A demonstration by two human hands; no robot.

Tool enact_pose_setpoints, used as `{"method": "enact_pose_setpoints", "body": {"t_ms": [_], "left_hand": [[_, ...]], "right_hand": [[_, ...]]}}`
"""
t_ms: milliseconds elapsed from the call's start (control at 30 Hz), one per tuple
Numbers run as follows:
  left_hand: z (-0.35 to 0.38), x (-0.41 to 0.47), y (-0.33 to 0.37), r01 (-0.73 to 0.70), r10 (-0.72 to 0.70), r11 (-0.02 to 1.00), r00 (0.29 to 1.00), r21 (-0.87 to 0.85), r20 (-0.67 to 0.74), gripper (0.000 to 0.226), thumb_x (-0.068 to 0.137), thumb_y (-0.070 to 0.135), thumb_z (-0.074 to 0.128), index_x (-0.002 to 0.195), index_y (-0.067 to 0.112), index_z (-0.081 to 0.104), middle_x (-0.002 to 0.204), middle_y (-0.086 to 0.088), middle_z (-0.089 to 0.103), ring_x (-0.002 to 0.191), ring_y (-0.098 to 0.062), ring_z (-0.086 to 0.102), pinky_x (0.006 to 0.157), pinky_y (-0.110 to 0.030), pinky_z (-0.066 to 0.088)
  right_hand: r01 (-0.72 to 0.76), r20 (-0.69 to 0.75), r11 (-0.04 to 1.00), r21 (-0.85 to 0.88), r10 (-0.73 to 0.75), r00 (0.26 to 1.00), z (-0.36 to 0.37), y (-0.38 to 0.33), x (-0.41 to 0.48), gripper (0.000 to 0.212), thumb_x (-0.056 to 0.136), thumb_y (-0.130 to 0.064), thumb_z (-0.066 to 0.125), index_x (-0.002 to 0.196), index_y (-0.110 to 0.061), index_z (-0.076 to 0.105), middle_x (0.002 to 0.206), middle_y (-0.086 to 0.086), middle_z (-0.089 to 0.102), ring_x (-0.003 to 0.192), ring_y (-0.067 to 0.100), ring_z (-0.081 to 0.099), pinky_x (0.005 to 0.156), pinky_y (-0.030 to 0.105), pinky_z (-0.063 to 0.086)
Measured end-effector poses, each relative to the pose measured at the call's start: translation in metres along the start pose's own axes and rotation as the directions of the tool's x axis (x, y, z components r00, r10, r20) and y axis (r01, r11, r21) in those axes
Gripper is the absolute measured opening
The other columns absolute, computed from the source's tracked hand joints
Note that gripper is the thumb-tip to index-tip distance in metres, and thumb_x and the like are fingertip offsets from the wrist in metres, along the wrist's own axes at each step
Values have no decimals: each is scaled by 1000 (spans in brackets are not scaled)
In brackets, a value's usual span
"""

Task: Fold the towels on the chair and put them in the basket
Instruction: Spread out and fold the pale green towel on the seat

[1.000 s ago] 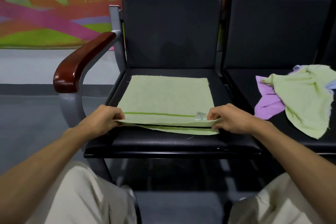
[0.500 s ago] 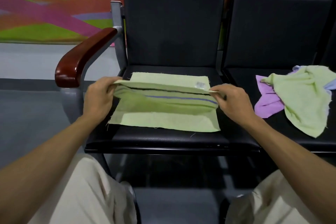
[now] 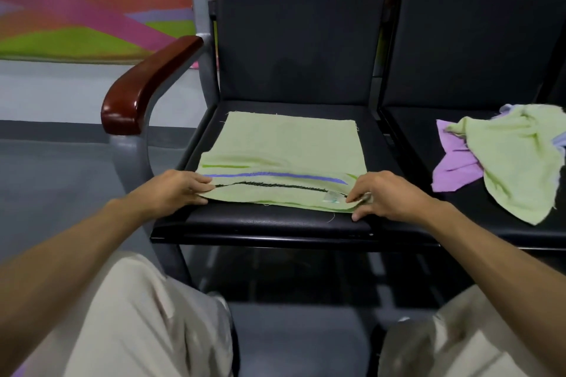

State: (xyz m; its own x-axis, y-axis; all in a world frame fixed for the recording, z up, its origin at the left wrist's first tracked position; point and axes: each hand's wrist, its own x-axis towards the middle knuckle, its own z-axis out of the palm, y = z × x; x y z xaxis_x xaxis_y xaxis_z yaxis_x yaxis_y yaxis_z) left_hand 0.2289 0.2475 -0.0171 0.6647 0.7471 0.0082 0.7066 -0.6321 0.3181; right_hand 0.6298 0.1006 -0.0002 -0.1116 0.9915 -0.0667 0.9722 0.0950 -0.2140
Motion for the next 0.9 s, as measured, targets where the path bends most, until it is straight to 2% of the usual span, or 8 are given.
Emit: {"method": "enact_pose_setpoints", "body": {"t_ms": [100, 200, 300, 433, 500, 567, 700, 900], "left_hand": [[0, 4, 3, -35, 40, 997, 996, 73, -78, 28, 86, 11, 70, 114, 15, 72, 124, 0, 66, 117, -20, 60, 98, -22, 39], [0, 8, 13, -52, 72, 980, 992, 191, -104, 19, 92, 10, 59, 109, 11, 68, 110, -4, 67, 104, -26, 61, 87, -35, 46], [-4, 10, 26, 12, 5, 989, 993, 145, -117, 15, 94, 22, 47, 95, 15, 60, 94, -1, 63, 89, -25, 60, 76, -39, 46], [-9, 6, 44, 72, -64, 991, 995, -109, 73, 49, 80, 60, 38, 74, 18, 63, 73, -2, 62, 72, -20, 56, 71, -35, 45], [-11, 6, 54, 141, -93, 911, 986, -387, 140, 51, 90, 61, 43, 75, 21, 72, 73, -4, 66, 69, -15, 58, 72, -30, 46], [-9, 15, 56, 199, -203, 865, 978, -460, 43, 44, 97, 49, 45, 78, 20, 72, 70, -4, 69, 68, -14, 62, 70, -27, 49], [-8, 57, 44, 285, -352, 914, 912, -290, -213, 15, 94, 22, 55, 84, 22, 66, 83, 3, 68, 81, -17, 63, 69, -28, 46], [-7, 135, 19, 417, -496, 858, 825, -301, -270, 25, 95, 17, 51, 113, 6, 65, 118, -11, 64, 110, -28, 57, 89, -38, 46]], "right_hand": [[65, -92, 980, -186, -83, 992, 3, -7, 0, 17, 87, -28, 68, 103, -28, 74, 102, -4, 67, 99, 19, 61, 85, 32, 48], [125, -118, 938, -323, -171, 978, 7, -11, 2, 21, 86, -21, 54, 94, -20, 73, 91, 1, 68, 89, 24, 61, 82, 36, 48], [36, -56, 995, -96, -42, 998, -3, -11, 0, 20, 84, -24, 54, 93, -20, 72, 90, -3, 68, 87, 18, 61, 80, 37, 50], [-87, 215, 963, 256, 31, 976, -20, -8, -5, 21, 86, -35, 66, 79, -16, 73, 70, -8, 66, 62, 3, 56, 66, 23, 48], [-139, 190, 908, 395, 68, 979, -22, -6, -2, 33, 89, -42, 64, 77, -13, 73, 66, -4, 66, 57, 5, 55, 61, 21, 46], [-167, 40, 876, 452, 168, 985, -18, 1, 10, 28, 90, -39, 64, 75, -17, 72, 67, -4, 70, 56, 6, 60, 64, 23, 50], [-299, -156, 858, 417, 392, 907, -16, 18, 42, 12, 89, -21, 63, 79, -21, 70, 76, -7, 70, 78, 8, 65, 71, 25, 48], [-440, -249, 759, 479, 599, 761, -24, 44, 102, 20, 91, -19, 59, 95, -2, 69, 91, 8, 69, 95, 25, 62, 84, 40, 53]]}}
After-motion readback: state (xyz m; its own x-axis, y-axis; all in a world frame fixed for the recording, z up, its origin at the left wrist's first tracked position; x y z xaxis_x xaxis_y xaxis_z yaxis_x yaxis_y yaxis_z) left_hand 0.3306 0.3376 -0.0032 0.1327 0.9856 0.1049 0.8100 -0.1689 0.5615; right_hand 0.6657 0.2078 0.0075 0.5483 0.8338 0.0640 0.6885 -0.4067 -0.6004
